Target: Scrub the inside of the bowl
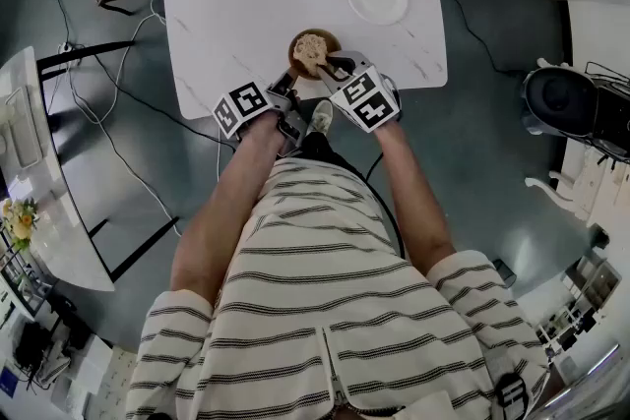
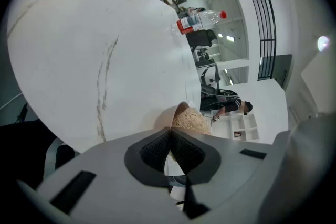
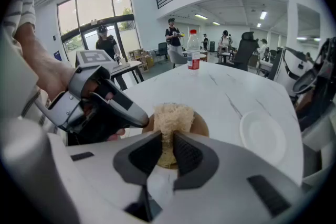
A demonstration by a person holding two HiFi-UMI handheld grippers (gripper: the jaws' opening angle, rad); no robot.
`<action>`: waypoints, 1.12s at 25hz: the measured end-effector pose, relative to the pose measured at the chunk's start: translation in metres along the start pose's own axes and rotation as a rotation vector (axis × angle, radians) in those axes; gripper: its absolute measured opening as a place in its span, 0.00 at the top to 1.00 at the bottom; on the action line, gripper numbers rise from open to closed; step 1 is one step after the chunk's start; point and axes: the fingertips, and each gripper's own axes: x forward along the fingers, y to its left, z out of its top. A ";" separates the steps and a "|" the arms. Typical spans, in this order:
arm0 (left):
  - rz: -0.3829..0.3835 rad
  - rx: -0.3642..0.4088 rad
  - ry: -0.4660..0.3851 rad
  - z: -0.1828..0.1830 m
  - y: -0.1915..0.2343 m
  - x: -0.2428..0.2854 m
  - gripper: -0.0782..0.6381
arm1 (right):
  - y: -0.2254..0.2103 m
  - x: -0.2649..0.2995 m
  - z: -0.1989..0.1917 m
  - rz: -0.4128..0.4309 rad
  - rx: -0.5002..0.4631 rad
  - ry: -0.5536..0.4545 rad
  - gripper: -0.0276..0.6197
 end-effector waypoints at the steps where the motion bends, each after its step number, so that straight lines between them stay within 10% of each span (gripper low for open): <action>1: -0.001 0.000 0.001 0.000 0.000 0.000 0.88 | -0.002 0.000 -0.001 -0.007 -0.007 0.005 0.85; 28: -0.011 0.023 0.039 -0.008 0.002 0.000 0.88 | -0.009 0.015 0.010 -0.127 0.058 -0.076 0.85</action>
